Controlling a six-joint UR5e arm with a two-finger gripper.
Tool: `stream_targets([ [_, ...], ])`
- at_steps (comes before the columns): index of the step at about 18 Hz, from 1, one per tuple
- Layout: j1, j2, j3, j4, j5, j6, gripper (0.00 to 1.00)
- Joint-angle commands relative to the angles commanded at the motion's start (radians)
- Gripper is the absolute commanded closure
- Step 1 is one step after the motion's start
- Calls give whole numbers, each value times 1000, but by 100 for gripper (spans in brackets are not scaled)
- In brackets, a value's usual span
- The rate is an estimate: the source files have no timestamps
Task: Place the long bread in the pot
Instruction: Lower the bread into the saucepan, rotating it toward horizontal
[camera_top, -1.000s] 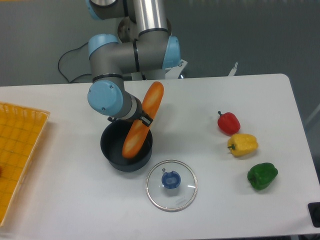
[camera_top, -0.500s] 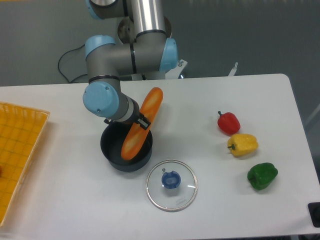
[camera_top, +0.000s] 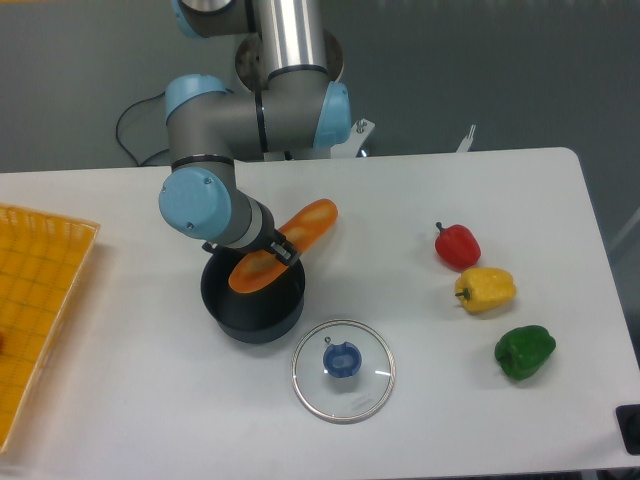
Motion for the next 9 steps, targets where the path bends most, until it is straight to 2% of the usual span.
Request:
stream_targets([
  [5,-3,-26,14,0,2,-5,33],
  [7,-12,-38,24,0,3,-20,39],
  [9,-17,-49,35,-2,5,-37,49],
])
